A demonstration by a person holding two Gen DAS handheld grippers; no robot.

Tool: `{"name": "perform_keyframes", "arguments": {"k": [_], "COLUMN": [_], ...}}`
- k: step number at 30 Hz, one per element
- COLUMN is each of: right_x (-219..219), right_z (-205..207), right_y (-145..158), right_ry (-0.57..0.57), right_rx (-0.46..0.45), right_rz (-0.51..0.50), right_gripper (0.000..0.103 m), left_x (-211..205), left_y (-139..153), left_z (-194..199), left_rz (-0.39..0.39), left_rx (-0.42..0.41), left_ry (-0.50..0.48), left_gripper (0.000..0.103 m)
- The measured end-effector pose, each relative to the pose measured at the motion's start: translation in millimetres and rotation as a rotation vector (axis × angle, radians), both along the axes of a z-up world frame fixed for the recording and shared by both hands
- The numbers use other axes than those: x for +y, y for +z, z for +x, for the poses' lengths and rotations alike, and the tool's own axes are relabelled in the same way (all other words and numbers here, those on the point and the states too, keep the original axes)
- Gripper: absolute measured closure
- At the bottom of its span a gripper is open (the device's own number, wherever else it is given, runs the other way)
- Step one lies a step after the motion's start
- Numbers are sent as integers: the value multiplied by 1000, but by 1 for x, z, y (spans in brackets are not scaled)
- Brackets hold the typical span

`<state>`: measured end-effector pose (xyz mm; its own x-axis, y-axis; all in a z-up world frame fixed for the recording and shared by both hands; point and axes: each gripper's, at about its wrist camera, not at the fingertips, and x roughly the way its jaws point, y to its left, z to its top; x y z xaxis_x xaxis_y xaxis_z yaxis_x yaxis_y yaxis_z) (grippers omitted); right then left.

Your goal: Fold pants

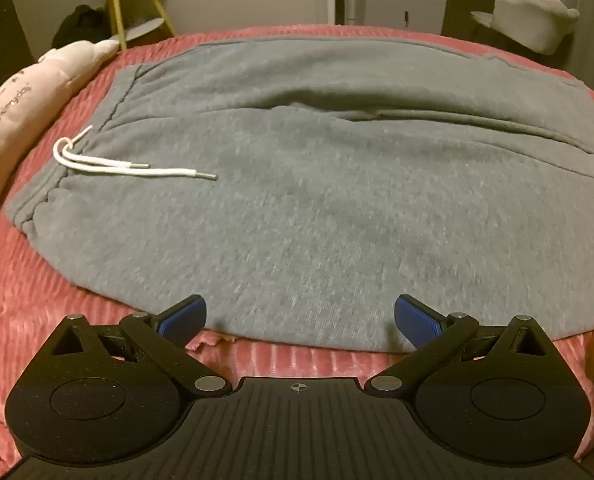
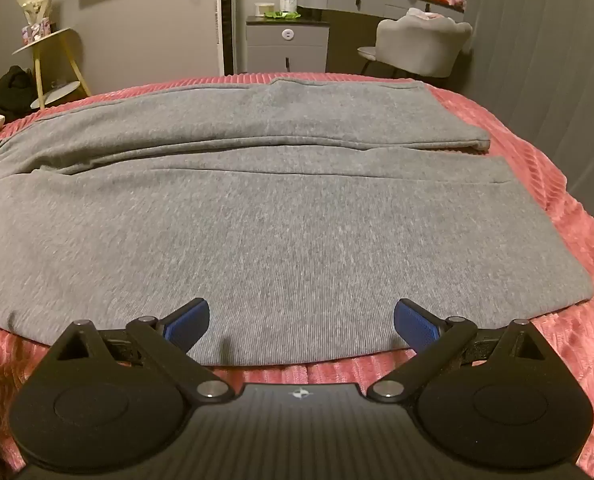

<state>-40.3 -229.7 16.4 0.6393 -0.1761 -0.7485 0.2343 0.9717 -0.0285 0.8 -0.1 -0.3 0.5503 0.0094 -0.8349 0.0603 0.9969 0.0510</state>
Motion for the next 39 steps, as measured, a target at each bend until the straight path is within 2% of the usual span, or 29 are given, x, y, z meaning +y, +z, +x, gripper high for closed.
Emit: {"name": "perform_keyframes", "arguments": {"k": [39], "right_x": [-5], "right_z": [-4], "right_y": [1], "right_ry": [-20], "right_rx": [-7], "right_rz": [22], "right_gripper": [4], "left_x": [3], "left_y": [-5], "left_z": [0], "left_rz": [-17], "left_rx": [10], "left_ry": [19], "left_gripper": [0]}}
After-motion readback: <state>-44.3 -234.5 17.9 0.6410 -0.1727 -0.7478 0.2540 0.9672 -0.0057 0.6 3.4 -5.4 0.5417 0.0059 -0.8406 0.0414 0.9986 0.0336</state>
